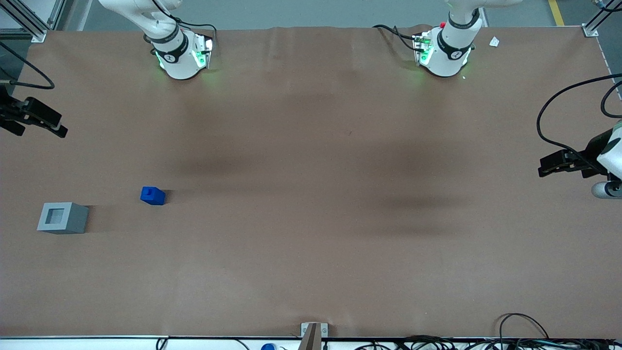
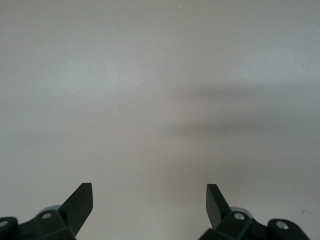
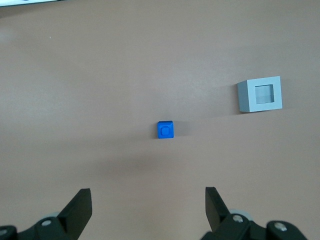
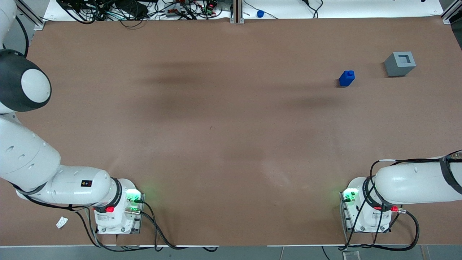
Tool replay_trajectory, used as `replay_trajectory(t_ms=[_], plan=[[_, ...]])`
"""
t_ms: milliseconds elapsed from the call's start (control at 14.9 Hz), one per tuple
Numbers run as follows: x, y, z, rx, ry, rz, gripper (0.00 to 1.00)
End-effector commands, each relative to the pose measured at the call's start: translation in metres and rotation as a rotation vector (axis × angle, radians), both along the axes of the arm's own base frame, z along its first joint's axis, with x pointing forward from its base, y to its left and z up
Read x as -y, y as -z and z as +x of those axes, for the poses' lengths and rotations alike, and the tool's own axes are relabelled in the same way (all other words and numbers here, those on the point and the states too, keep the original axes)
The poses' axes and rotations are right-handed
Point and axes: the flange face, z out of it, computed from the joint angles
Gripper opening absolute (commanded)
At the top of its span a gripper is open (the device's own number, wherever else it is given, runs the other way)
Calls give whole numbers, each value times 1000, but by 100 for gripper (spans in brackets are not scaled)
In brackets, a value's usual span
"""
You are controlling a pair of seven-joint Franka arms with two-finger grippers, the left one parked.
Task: Insert blue part into gray base with right arm
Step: 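Move the open right gripper over the blue block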
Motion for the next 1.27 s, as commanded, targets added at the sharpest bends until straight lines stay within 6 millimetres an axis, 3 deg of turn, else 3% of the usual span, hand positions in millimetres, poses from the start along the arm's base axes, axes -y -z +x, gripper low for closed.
replay_trajectory(t_ms=[0, 201, 469, 804, 1207], plan=[[2, -4, -4, 5, -1, -17, 100], [3, -3, -3, 5, 1, -17, 100], [3, 13, 6, -21, 2, -16, 100], [-1, 65, 26, -111, 0, -14, 100], [-1, 139, 26, -143, 4, -12, 100]])
